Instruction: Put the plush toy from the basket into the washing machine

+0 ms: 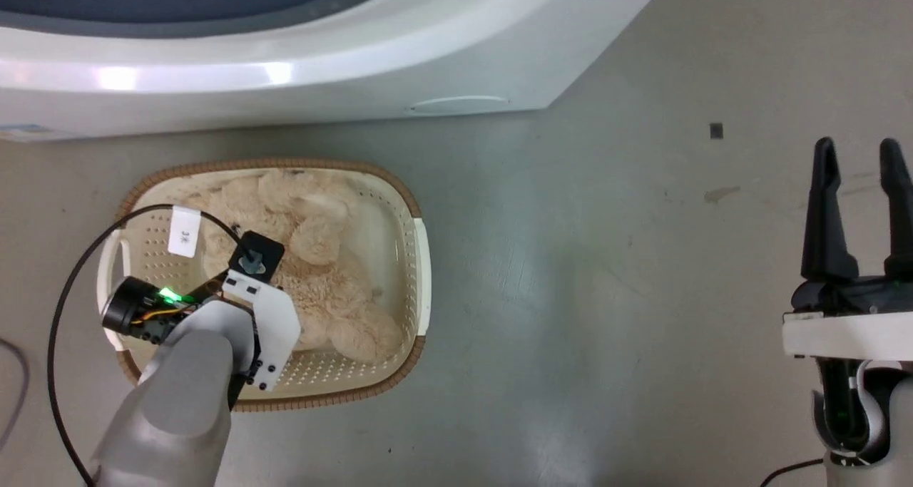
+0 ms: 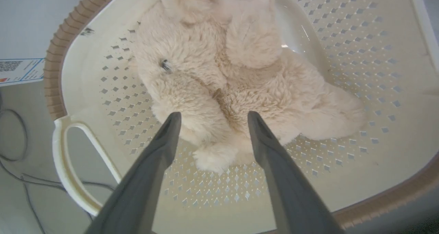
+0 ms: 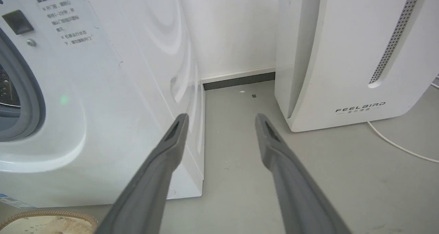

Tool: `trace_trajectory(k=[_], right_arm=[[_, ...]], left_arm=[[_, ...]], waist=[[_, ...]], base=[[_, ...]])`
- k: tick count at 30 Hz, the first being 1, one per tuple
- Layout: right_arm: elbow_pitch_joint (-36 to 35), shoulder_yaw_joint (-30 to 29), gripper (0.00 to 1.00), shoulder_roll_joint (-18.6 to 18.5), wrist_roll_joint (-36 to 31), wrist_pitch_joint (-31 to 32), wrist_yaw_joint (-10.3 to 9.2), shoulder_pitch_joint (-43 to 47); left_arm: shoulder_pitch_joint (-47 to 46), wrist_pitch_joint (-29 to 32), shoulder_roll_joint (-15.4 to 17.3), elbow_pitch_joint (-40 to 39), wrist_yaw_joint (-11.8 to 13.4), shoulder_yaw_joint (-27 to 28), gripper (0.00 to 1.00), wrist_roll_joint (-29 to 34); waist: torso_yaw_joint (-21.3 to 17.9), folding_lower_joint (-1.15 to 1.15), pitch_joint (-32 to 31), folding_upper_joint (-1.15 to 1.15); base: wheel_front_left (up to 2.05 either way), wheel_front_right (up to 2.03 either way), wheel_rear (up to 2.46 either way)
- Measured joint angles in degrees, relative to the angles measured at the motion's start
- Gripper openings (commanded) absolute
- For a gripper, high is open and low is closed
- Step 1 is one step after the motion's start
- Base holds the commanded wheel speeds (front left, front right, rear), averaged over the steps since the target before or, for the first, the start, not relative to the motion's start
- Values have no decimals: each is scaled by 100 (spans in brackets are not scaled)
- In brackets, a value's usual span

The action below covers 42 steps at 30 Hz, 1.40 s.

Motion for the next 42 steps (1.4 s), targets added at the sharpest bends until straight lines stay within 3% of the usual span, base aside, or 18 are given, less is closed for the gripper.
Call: trace_trajectory(k=[22, 23, 25, 42], right_arm=[[-124, -232, 100, 0, 313, -263, 0, -518], [-124, -242, 100, 0, 338, -278, 0, -538], [-123, -263, 100, 0, 357, -288, 0, -589], [31, -398, 100, 0, 604, -460, 0, -760]], left_arm=[[-1312, -87, 142, 1246, -83, -386, 100, -222], [-1361, -80, 148, 1301, -89, -404, 79, -227], [-1445, -62, 170, 1411, -127, -467, 0, -229], [-1830, -25, 324, 2242, -286, -837, 0, -527]], waist=[[-55, 0, 1355, 0], [-58, 0, 1395, 0], [-67, 0, 1467, 0], [-152, -1, 1453, 0]], base=[[0, 0, 0], [0, 0, 0], [0, 0, 0], [0, 0, 0]])
